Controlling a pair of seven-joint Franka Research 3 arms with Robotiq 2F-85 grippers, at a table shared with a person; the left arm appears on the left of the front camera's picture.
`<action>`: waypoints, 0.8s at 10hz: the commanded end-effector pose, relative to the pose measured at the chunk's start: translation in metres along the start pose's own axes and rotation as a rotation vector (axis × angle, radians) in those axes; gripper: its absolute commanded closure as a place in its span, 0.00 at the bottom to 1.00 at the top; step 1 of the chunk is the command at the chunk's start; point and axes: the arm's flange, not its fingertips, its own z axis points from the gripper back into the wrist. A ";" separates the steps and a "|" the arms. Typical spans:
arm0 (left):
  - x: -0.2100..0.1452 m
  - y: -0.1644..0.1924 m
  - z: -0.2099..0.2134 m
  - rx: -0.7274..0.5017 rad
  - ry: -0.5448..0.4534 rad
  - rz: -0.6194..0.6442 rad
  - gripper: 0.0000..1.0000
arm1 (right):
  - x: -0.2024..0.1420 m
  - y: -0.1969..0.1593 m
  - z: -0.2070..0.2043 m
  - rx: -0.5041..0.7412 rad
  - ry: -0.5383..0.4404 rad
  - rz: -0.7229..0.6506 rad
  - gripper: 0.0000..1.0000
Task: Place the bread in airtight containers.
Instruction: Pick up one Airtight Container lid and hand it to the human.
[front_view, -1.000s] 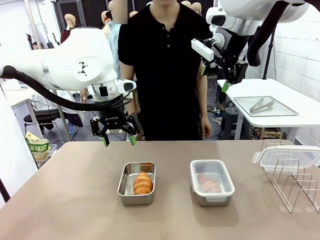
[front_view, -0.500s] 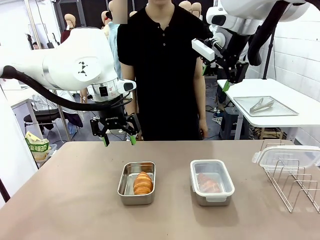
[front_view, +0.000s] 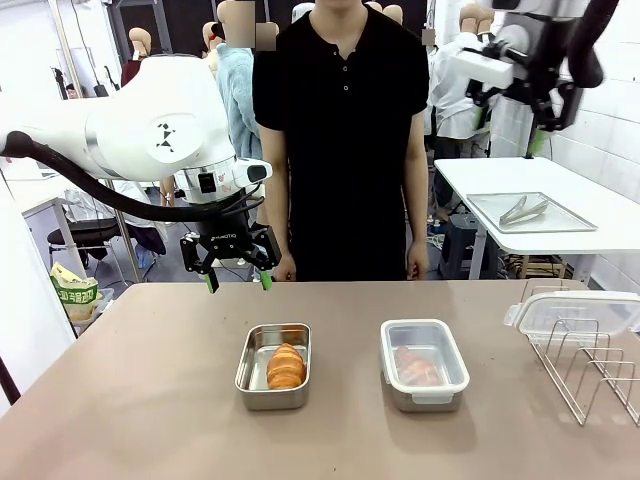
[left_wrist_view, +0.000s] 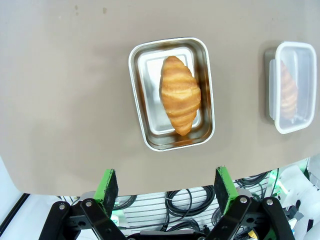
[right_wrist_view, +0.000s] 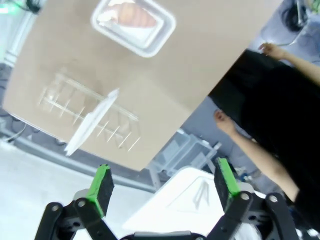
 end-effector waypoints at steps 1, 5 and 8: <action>-0.001 0.001 0.001 0.004 -0.003 0.001 0.00 | -0.028 0.004 -0.008 0.088 -0.001 0.061 0.00; -0.001 0.001 0.001 0.004 -0.003 0.001 0.00 | -0.074 0.044 -0.059 0.141 -0.090 -0.024 0.00; -0.001 0.001 0.001 0.004 -0.003 0.001 0.00 | -0.064 0.089 -0.084 0.129 -0.090 -0.161 0.00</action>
